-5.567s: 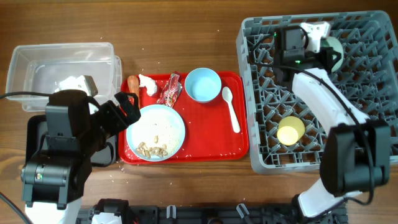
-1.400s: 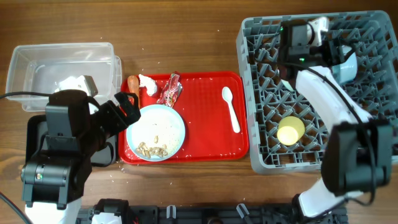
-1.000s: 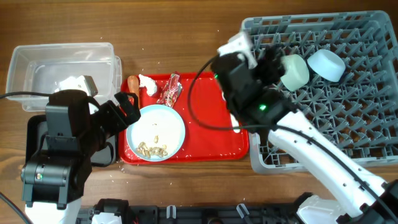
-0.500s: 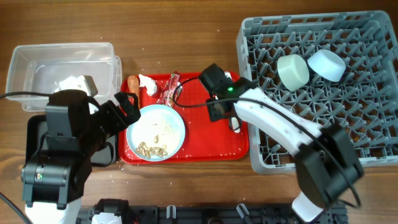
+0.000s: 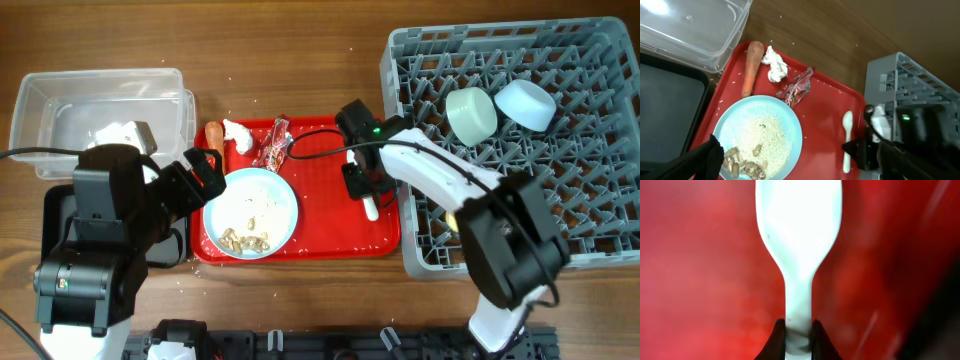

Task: Sort waste into correct bins and load items into the dishwasher rack
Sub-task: 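Reach the right gripper to the white spoon and grasp it, then place the white spoon along the rack's left edge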

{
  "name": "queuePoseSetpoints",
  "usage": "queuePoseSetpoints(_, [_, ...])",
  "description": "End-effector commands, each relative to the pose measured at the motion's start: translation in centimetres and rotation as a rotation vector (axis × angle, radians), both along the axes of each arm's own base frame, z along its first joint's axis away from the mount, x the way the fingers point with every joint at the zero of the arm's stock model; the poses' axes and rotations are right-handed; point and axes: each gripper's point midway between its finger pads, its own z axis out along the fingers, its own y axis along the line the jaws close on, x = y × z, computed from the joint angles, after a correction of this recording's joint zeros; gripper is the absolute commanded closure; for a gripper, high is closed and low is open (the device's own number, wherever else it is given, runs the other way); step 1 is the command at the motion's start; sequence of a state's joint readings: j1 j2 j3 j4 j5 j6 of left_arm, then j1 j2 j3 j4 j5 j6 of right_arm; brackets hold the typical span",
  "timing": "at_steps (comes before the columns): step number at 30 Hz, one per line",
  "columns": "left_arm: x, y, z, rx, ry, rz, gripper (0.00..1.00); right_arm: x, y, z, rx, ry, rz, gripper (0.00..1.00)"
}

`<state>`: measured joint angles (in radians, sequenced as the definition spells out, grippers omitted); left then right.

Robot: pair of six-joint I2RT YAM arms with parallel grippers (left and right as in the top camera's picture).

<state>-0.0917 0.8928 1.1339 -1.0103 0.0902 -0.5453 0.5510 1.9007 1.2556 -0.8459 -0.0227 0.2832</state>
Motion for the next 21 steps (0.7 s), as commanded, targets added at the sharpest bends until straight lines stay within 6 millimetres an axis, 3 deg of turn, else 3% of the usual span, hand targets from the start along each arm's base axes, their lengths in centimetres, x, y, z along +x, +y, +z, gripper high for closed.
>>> queuePoseSetpoints(1, [0.1, 0.2, 0.6, 0.001, -0.015, 0.019, 0.0, 2.1, 1.5, 8.5, 0.144, -0.211, -0.006, 0.96])
queuePoseSetpoints(4, [0.1, 0.2, 0.6, 0.001, -0.015, 0.019, 0.0, 3.0, 0.1, 14.1, 0.16, -0.394, -0.036, 0.96])
queuePoseSetpoints(6, [0.1, 0.2, 0.6, 0.001, -0.016, 0.02, 0.0, 4.2, -3.5, 16.4, 0.055, -0.511, -0.113, 0.96])
queuePoseSetpoints(8, [0.1, 0.2, 0.6, 0.001, -0.015, 0.019, 0.0, 5.3, -6.8, 16.5, -0.04, -0.547, -0.189, 0.96])
queuePoseSetpoints(11, [0.1, 0.2, 0.6, 0.001, -0.015, 0.019, 0.0, 6.7, -10.8, 13.9, -0.1, -0.493, -0.266, 0.96])
queuePoseSetpoints(12, [0.1, 0.2, 0.6, 0.001, -0.015, 0.019, 0.0, 6.9, -11.2, 13.1, -0.091, -0.465, -0.274, 0.95])
queuePoseSetpoints(15, [0.1, 0.2, 0.6, 0.001, -0.016, 0.019, 0.0, 6.6, -9.4, 9.8, -0.007, -0.335, -0.156, 0.92])
queuePoseSetpoints(17, [0.1, 0.2, 0.6, 0.001, -0.015, 0.019, 0.0, 6.4, -8.8, 9.1, -0.011, -0.316, -0.14, 0.74])
queuePoseSetpoints(18, [0.1, 0.2, 0.6, 0.001, -0.015, 0.019, 0.0, 6.4, -8.6, 9.1, -0.008, -0.316, -0.14, 0.59])
queuePoseSetpoints(21, [0.1, 0.2, 0.6, 0.001, -0.015, 0.019, 0.0, 5.6, -8.0, 11.8, 0.051, -0.327, -0.159, 0.46])
